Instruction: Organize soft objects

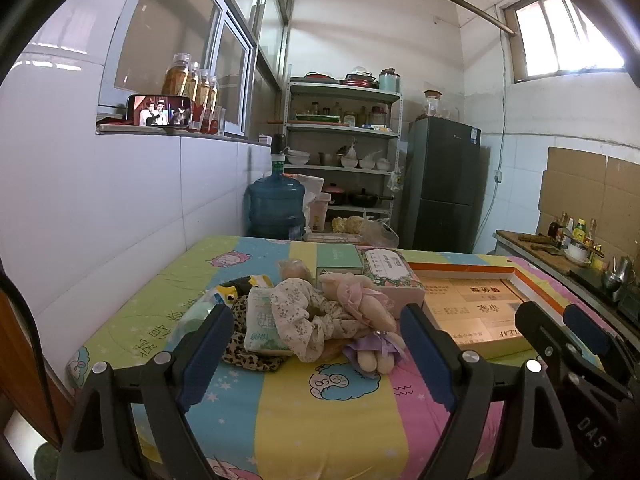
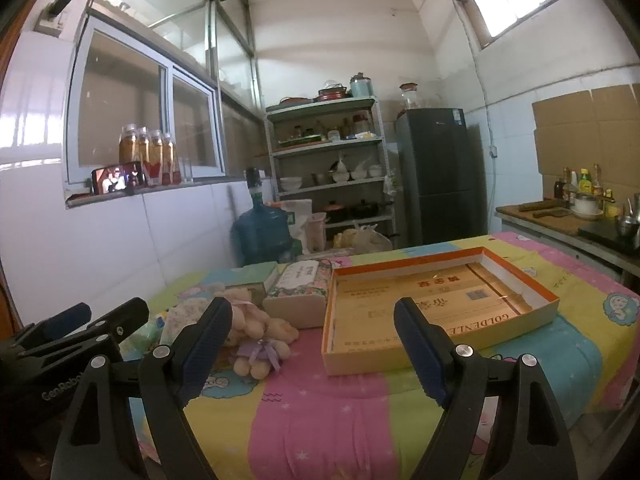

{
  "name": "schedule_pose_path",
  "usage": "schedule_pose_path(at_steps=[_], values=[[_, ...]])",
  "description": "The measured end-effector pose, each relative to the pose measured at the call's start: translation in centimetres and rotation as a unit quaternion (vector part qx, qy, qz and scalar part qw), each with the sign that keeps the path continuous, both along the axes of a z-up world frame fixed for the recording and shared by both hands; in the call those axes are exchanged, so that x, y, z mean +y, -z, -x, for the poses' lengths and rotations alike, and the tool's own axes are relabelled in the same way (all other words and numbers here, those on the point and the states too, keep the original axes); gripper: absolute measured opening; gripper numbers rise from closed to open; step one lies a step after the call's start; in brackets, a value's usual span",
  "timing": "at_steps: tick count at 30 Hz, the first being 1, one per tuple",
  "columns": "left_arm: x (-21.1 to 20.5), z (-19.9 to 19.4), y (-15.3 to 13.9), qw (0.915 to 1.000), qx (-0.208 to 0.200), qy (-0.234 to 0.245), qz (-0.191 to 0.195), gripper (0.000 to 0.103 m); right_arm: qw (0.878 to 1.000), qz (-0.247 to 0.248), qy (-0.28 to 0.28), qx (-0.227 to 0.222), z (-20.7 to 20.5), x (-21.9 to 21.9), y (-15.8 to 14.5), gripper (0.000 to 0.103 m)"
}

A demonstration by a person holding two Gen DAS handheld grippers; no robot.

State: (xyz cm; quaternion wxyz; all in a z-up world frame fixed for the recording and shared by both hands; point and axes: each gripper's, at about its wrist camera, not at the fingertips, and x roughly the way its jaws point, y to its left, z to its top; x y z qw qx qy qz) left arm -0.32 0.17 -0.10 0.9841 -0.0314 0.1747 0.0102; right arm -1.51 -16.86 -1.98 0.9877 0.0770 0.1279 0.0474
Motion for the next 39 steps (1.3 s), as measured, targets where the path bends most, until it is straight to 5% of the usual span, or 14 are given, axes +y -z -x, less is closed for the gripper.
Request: schedule_pose_path(at_steps=[39], values=[[0.01, 0.0, -0.01, 1.0, 0.001, 0.001, 0.002, 0.086, 1.0, 0.003, -0.004, -0.001, 0.12, -0.05, -0.23, 0.084]])
